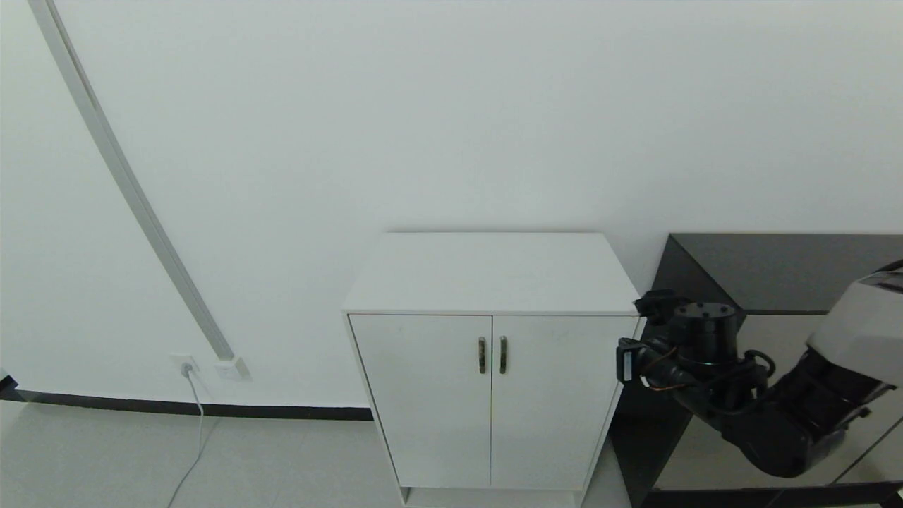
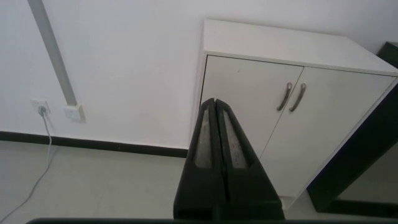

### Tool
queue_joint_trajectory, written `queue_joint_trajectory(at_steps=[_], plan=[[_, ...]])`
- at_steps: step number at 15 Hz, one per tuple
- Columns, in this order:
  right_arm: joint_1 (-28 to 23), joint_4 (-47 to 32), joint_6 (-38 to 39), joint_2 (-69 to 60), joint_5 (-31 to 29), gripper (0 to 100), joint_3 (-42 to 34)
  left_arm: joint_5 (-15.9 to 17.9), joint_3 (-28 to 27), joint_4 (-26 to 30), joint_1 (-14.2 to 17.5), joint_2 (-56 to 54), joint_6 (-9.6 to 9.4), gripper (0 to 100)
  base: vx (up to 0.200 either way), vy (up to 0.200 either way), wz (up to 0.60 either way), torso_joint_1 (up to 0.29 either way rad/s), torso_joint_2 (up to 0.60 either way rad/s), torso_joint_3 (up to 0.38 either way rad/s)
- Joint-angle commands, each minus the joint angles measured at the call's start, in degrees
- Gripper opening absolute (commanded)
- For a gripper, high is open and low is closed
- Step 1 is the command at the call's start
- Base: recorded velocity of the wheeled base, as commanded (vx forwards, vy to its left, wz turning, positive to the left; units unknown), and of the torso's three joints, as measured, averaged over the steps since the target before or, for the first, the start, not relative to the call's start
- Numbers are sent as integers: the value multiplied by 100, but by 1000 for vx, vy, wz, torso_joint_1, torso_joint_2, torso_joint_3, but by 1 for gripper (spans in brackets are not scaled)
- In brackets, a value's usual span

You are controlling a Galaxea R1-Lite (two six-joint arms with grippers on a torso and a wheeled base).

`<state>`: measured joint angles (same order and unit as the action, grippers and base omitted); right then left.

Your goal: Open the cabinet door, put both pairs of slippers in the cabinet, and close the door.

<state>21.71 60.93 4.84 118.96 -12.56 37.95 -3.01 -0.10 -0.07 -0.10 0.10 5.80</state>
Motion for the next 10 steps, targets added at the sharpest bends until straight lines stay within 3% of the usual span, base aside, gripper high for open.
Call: queue_joint_trajectory(at_steps=[1, 5, 10], plan=[[-501, 51, -1, -874, -1, 0, -754, 2, 1, -1, 1, -1, 0, 0, 0, 0, 0, 0, 0, 0], [-1002, 59, -1, -1894, -1, 0, -1967, 2, 1, -1, 1, -1, 0, 0, 0, 0, 0, 0, 0, 0], [-1257, 51, -88, -3370, 8, 0, -3294, 2, 1, -1, 1, -1, 0, 0, 0, 0, 0, 0, 0, 0]])
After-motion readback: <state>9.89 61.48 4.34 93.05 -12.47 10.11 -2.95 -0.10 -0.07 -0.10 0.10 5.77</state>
